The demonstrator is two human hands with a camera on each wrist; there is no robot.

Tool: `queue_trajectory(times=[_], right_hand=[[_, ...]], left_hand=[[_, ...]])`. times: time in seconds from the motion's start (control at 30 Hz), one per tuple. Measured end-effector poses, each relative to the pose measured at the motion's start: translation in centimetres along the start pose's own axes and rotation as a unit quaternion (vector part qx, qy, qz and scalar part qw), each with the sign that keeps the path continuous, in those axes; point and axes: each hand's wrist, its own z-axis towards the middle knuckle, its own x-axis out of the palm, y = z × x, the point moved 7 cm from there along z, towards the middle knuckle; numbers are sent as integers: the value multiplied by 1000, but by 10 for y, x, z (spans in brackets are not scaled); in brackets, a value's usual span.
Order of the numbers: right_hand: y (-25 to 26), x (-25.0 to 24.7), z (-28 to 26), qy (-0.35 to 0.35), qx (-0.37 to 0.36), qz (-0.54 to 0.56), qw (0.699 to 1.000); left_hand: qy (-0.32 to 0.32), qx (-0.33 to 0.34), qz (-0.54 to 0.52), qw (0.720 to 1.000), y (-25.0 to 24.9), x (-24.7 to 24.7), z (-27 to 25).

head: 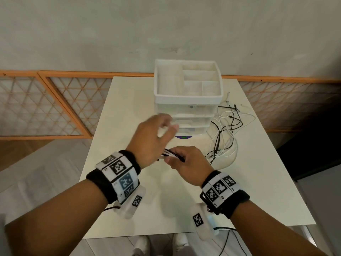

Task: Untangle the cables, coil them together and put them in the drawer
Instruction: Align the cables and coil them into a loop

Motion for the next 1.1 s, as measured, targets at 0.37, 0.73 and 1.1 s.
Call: queue_trajectory(times=[0.37, 0.73, 1.1], right_hand=[[0, -47, -8, -71, -36, 54, 995], [-100, -127, -3, -297, 129, -221, 920], [-31, -117, 5, -231, 22, 66, 970]], left_hand=[[145, -83, 34, 985, 4, 13, 4], [30, -94, -224, 970, -10, -40, 22], [25, -119, -203, 972, -24, -46, 32]])
